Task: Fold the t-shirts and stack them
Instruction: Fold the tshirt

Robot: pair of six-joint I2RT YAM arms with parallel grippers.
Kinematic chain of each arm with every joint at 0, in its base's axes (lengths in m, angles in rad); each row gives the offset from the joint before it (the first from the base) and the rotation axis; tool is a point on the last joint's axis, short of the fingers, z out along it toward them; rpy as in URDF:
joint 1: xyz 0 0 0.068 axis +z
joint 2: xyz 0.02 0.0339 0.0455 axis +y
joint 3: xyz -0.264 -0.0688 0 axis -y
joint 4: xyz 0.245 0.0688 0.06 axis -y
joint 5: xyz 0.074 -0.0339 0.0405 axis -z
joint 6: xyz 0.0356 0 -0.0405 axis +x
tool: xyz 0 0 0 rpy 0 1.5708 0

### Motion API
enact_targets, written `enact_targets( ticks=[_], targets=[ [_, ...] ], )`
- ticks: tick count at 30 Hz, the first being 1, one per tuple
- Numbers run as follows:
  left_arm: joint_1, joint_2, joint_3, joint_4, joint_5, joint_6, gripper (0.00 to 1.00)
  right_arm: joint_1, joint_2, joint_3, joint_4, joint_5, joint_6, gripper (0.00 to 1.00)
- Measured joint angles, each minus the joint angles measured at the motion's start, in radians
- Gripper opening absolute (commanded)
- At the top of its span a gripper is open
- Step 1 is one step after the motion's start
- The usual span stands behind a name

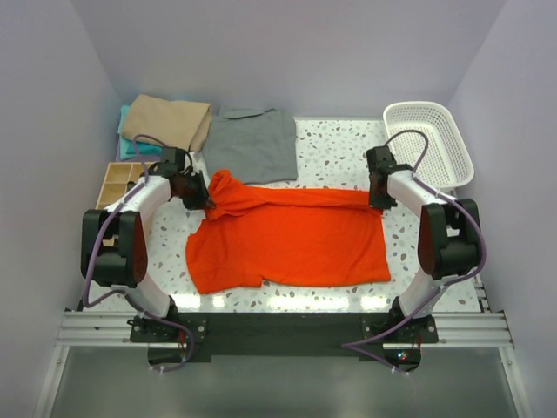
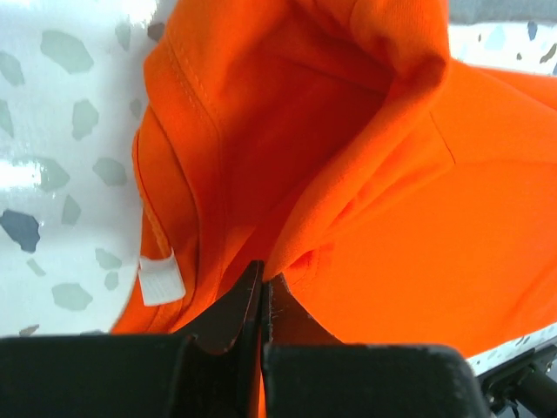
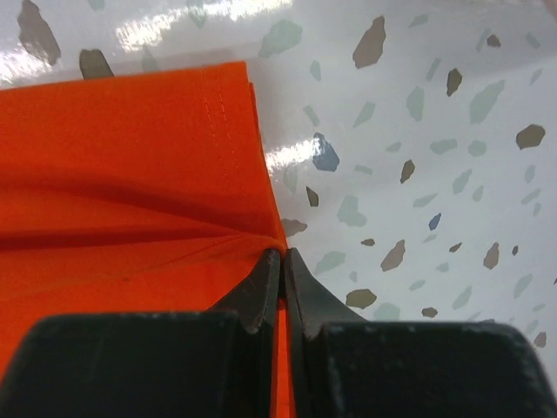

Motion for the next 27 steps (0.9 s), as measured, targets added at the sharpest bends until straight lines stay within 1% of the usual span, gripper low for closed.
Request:
enact_targets(
  ticks=[1, 3, 5, 7, 11, 14, 15, 17, 18, 20, 21, 26, 27],
  targets=[
    [0.0, -0.004, 0.0, -0.012, 0.0, 0.006, 0.0, 0.0, -0.005, -0.014, -0.001, -0.005, 0.001, 0.23],
    [0.0, -0.015, 0.0, -0.04, 0.002, 0.017, 0.0, 0.0, -0.009, -0.03, -0.008, -0.011, 0.004, 0.58],
    [0.0, -0.029, 0.002, -0.066, 0.006, 0.024, 0.0, 0.0, -0.009, -0.032, -0.018, -0.012, 0.01, 0.64],
    [0.0, -0.043, 0.007, -0.095, 0.007, 0.037, 0.0, 0.0, -0.014, -0.032, -0.022, -0.01, 0.005, 0.66],
    [0.0, -0.084, 0.023, -0.164, -0.002, 0.06, 0.0, 0.0, -0.055, -0.032, -0.021, -0.015, 0.005, 0.66],
    [0.0, -0.108, 0.057, -0.204, -0.003, 0.066, 0.06, 0.0, -0.101, -0.024, -0.015, -0.044, 0.006, 0.66],
    [0.0, -0.111, 0.079, -0.22, -0.004, 0.071, 0.11, 0.0, -0.105, -0.018, -0.012, -0.053, 0.006, 0.66],
    [0.0, -0.114, 0.122, -0.241, -0.012, 0.084, 0.1, 0.0, -0.103, -0.002, 0.002, -0.09, 0.008, 0.65],
    [0.0, -0.115, 0.14, -0.247, -0.013, 0.089, 0.07, -0.001, -0.097, 0.005, 0.007, -0.109, 0.01, 0.64],
    [0.0, -0.117, 0.166, -0.26, -0.012, 0.098, 0.07, -0.001, -0.082, 0.018, 0.018, -0.148, 0.018, 0.64],
    [0.0, -0.117, 0.177, -0.27, -0.01, 0.106, 0.1, -0.001, -0.073, 0.022, 0.022, -0.169, 0.022, 0.64],
    [0.0, -0.117, 0.197, -0.32, -0.011, 0.142, 0.17, -0.001, -0.023, 0.023, 0.032, -0.237, 0.037, 0.62],
    [0.0, -0.117, 0.197, -0.327, -0.007, 0.147, 0.28, -0.001, -0.014, 0.023, 0.032, -0.251, 0.039, 0.62]
  ],
)
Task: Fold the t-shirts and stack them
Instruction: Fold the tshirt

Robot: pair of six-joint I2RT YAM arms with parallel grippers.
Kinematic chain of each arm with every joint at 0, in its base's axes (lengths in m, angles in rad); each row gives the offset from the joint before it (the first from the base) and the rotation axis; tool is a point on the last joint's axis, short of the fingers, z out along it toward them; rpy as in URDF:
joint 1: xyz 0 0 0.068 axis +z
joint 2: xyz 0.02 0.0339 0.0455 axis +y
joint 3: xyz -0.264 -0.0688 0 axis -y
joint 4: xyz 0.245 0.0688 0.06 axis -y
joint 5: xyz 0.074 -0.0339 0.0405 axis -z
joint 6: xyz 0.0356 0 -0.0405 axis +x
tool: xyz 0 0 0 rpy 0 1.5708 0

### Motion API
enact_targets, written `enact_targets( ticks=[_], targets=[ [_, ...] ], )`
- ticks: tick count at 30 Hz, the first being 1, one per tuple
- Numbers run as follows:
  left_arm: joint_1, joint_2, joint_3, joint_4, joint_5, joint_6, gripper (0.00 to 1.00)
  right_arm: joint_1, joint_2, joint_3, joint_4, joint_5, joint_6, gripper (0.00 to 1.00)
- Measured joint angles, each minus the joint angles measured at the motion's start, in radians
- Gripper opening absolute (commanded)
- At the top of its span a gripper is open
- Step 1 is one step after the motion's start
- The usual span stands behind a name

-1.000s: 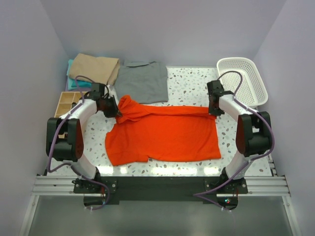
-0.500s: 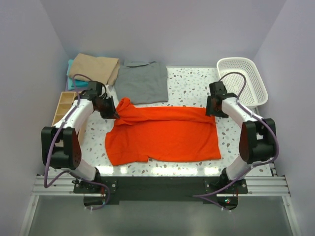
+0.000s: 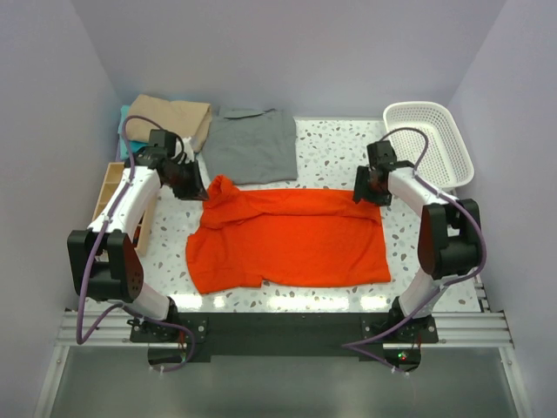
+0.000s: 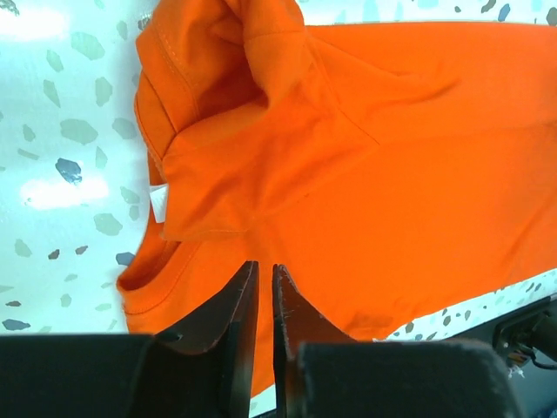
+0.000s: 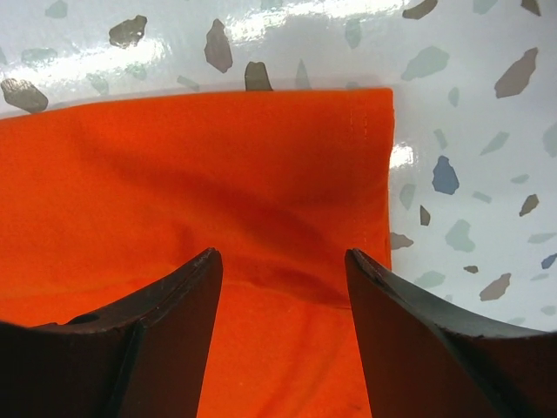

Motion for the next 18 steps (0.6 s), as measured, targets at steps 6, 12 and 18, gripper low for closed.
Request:
enact_targets(
  ticks=[6, 12, 18],
  targets=[
    [0.001, 0.0, 0.0, 0.006, 0.0, -0.001, 0.39, 0.0, 0.011, -0.004, 0.017, -0.064, 0.005, 0.6],
    [0.001, 0.001, -0.07, 0.235, 0.042, -0.063, 0.41, 0.008, 0.033, 0.025, 0.046, -0.195, 0.012, 0.57],
    [0.001, 0.101, -0.141, 0.471, 0.059, -0.143, 0.4, 0.041, 0.082, 0.065, 0.064, -0.269, 0.011, 0.57]
  ],
)
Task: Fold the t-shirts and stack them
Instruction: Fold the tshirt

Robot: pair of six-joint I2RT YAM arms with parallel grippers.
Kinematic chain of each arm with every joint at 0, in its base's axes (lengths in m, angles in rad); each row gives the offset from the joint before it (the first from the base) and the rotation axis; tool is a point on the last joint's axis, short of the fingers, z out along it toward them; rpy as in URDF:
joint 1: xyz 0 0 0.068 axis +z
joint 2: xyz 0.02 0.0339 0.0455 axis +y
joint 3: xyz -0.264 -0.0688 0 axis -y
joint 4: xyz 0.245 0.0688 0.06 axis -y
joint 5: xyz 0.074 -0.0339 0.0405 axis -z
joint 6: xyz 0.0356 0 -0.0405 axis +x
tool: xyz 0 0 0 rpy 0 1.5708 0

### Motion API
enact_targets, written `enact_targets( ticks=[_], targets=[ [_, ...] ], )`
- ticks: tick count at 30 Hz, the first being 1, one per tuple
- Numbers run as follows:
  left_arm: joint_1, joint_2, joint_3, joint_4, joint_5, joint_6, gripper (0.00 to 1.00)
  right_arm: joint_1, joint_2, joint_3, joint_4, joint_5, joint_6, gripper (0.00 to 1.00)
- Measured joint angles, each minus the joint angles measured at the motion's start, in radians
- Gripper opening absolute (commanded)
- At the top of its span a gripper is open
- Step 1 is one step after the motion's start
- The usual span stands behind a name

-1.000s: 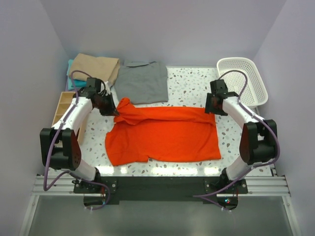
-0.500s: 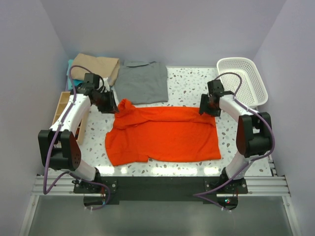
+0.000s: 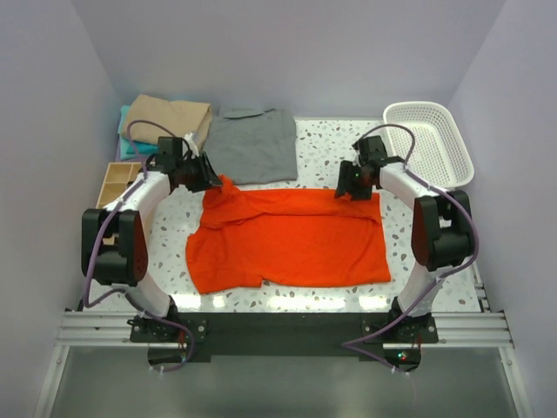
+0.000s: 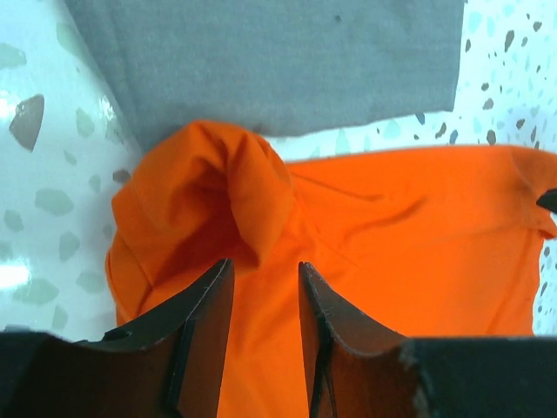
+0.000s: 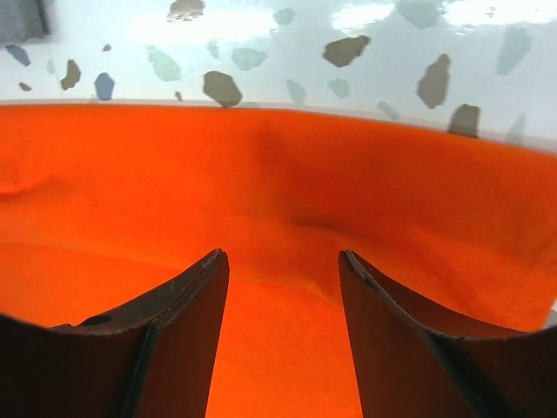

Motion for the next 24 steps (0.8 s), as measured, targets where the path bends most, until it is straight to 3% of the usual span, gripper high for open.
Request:
enact_targets(
  ticks=[8, 10, 17, 22, 24],
  targets=[
    [-0.004, 0.11, 0.027, 0.118, -0.047, -0.051, 0.43, 0.035, 0.04, 0.029, 0.006, -0.045, -0.001, 0.57],
    [-0.005, 0.126, 0.053, 0.126, -0.061, -0.061, 0.49, 0.039, 0.051, 0.032, 0.007, -0.048, -0.001, 0.57],
    [-0.016, 0.195, 0.172, 0.134, -0.1, -0.076, 0.45, 0.041, 0.066, 0.042, 0.006, -0.048, -0.008, 0.57],
    [-0.039, 0.248, 0.244, 0.101, -0.129, -0.071, 0.5, 0.041, 0.069, 0.043, 0.006, -0.048, -0.01, 0.57],
    [-0.051, 0.254, 0.248, 0.077, -0.142, -0.064, 0.58, 0.041, 0.071, 0.043, 0.006, -0.048, -0.011, 0.57]
  ],
)
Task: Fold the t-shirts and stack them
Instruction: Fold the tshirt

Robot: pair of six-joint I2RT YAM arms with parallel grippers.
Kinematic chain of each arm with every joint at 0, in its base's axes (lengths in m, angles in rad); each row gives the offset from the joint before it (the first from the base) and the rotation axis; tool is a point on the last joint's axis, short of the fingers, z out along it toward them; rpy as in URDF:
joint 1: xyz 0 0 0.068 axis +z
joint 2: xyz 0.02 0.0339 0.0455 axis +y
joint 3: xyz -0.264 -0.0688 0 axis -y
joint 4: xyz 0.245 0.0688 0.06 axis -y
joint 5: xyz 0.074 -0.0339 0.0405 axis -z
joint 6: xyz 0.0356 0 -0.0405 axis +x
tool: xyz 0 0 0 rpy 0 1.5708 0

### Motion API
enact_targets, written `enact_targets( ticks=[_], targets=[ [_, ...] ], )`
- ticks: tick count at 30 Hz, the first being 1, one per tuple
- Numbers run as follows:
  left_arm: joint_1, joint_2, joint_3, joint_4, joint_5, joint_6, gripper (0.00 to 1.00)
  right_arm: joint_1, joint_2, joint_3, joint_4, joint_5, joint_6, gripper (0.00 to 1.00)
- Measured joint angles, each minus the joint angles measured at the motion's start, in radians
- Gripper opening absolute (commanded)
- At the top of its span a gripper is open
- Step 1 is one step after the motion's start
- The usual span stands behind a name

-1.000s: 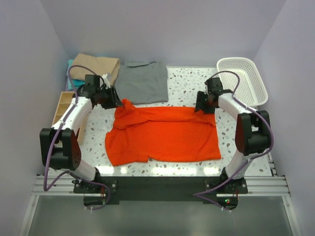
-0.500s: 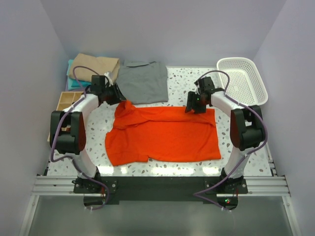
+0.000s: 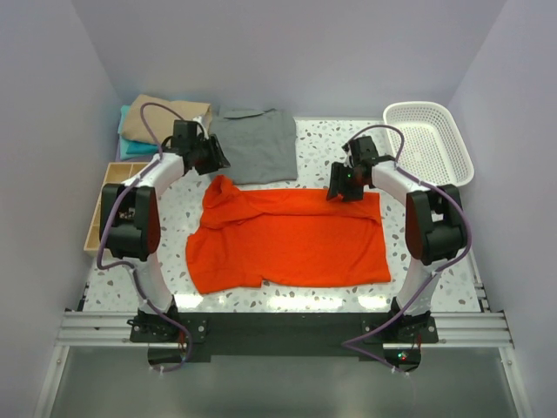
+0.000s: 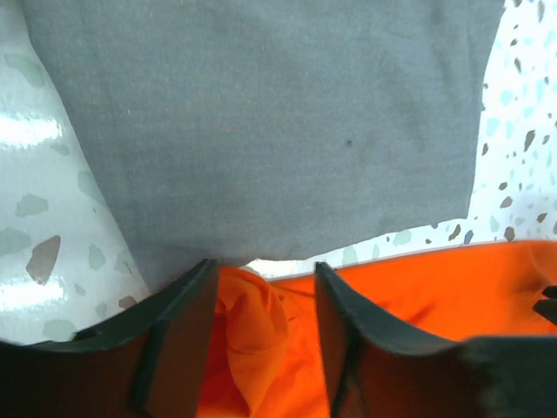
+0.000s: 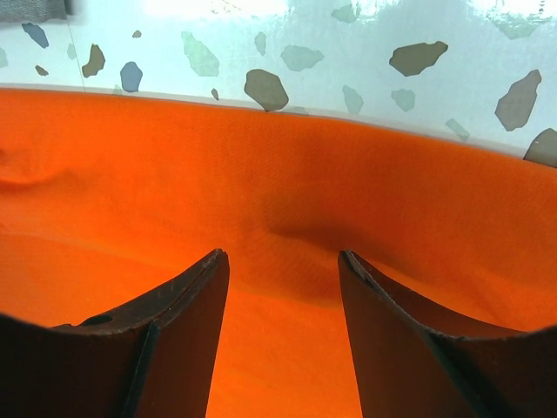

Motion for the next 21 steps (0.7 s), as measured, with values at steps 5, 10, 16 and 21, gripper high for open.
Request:
enact_targets(
  ticks=[5, 10, 16, 21],
  targets=[
    [-0.042, 0.007, 0.014, -0.073, -0.068, 0.029, 0.83, 0.0, 0.0, 0.0, 0.001, 0.0, -0.001, 0.57],
    [-0.07, 0.007, 0.014, -0.113, -0.142, 0.044, 0.8, 0.0, 0.0, 0.0, 0.002, 0.0, -0.005, 0.57],
    [-0.071, 0.009, 0.014, -0.126, -0.178, 0.05, 0.37, 0.0, 0.0, 0.0, 0.002, 0.0, -0.005, 0.57],
    [-0.071, 0.029, 0.014, -0.127, -0.185, 0.053, 0.06, 0.0, 0.0, 0.0, 0.001, 0.0, -0.007, 0.57]
  ],
)
